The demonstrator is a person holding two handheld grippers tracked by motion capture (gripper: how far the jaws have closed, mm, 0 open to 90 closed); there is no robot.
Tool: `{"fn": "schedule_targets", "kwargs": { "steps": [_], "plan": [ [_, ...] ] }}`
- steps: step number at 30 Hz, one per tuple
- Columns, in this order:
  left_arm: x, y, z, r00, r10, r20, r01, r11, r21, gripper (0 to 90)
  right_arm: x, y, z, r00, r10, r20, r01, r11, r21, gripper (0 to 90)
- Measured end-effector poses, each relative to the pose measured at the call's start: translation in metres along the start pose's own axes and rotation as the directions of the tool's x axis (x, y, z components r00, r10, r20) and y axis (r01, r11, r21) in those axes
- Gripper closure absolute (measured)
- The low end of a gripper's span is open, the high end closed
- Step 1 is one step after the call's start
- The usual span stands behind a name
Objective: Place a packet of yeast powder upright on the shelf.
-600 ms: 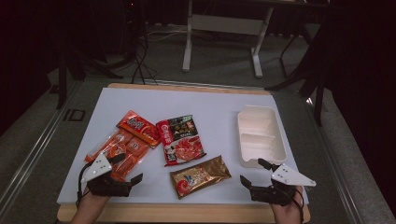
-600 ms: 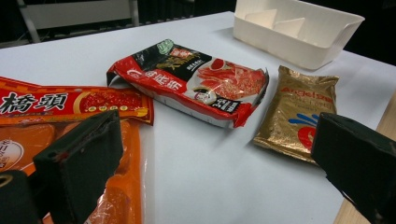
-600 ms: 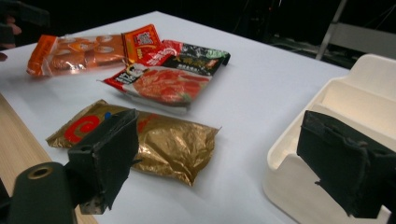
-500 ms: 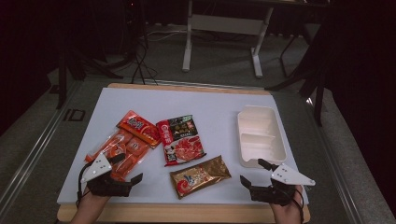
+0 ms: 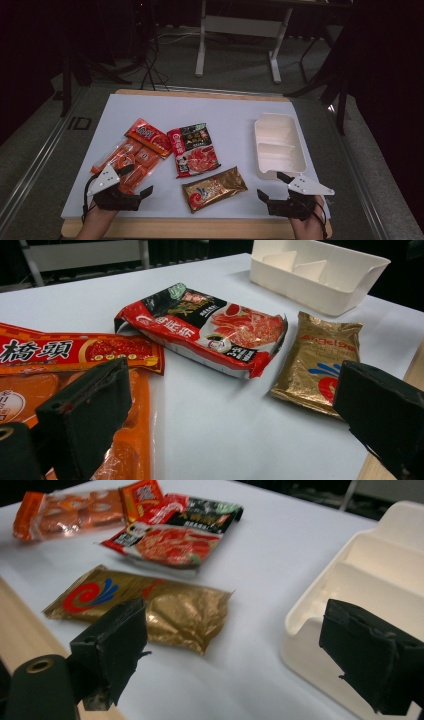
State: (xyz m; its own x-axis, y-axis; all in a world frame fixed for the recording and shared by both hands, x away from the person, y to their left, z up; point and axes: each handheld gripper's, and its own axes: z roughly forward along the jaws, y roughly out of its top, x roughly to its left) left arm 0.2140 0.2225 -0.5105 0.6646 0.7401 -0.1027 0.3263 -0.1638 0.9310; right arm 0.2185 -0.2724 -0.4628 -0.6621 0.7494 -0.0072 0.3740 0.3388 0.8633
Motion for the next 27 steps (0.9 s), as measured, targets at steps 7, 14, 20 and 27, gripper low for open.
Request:
{"fn": "schedule_targets", "kwargs": {
  "steps": [7, 14, 20, 27],
  "plan": [
    [-0.002, 0.000, -0.001, 0.9999, 0.005, 0.013, -0.005, 1.0000, -0.006, 2.5, 0.011, 0.010, 0.002, 0.9992, -0.029, -0.029, 0.029, 0.9993, 0.022, 11.5],
    [-0.004, 0.001, -0.001, 0.9997, 0.013, 0.022, -0.013, 0.9999, -0.006, 2.5, 0.018, 0.031, 0.003, 0.9934, -0.051, -0.102, 0.054, 0.9982, 0.026, 11.0],
    [-0.004, 0.000, -0.001, 0.9998, 0.008, 0.021, -0.008, 0.9999, -0.007, 2.5, 0.015, 0.046, 0.016, 0.9832, -0.003, -0.182, 0.012, 0.9988, 0.048, 11.0],
    [-0.003, 0.000, -0.001, 0.9997, 0.005, 0.023, -0.005, 1.0000, -0.006, 2.5, 0.010, 0.045, 0.039, 0.9782, 0.022, -0.207, 0.009, 0.9893, 0.146, 15.9]
  ]
}}
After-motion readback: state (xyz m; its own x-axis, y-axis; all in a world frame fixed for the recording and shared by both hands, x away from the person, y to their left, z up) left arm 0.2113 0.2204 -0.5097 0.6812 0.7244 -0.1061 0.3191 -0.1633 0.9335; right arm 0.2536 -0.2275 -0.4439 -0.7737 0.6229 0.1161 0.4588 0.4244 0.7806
